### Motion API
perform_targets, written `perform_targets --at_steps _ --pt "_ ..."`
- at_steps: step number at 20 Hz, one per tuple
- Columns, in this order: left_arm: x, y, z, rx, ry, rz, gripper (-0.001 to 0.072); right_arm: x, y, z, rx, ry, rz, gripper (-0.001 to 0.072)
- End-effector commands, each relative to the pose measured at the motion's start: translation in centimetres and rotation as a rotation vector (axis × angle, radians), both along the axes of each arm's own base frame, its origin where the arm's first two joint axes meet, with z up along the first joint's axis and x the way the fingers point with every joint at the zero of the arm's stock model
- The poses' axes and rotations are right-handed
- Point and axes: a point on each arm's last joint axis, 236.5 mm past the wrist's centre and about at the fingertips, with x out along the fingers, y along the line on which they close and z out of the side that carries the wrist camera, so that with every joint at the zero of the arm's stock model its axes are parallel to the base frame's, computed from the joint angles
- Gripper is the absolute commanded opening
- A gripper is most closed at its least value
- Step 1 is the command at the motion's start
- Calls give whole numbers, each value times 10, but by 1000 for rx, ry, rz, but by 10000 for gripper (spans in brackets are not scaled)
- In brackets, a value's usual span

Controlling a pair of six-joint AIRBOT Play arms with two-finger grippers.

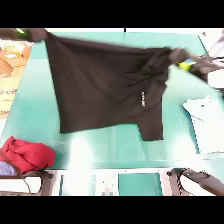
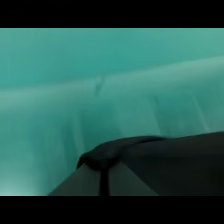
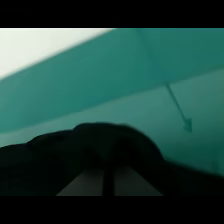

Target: Fold the shirts.

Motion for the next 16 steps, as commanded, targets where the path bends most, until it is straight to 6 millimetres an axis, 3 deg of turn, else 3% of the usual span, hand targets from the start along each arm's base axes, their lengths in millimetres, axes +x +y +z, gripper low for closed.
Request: perform_targets --at_steps 1,2,3,4,5,6,7,11,12,13,16 --pt "40 -9 -103 -41 140 35 19 44 27 -127 -50 176 32 17" --pt "43 -12 -121 -50 167 35 19 49 26 -149 -52 233 38 25" --pt "45 -16 -135 -51 188 30 21 52 23 -166 -51 284 43 122" --pt "45 -20 -144 -50 204 25 168 53 17 -172 -48 317 44 280" --pt "45 -20 -146 -51 208 25 636 53 5 -171 -56 341 43 388" --pt "44 -17 -143 -60 217 36 688 50 -11 -165 -65 373 40 392" --pt "40 -11 -138 -62 235 36 640 41 -32 -160 -77 422 38 392" --pt "-2 18 -123 -63 410 -14 606 -14 -106 -147 -112 587 41 392" --pt "-12 24 -124 -72 456 -13 342 -29 -117 -154 -101 638 42 391" --pt "-24 29 -126 -73 505 -24 12 -45 -122 -168 -85 692 50 391" --pt "-50 35 -133 -80 617 -43 19 -74 -113 -212 20 781 79 392"
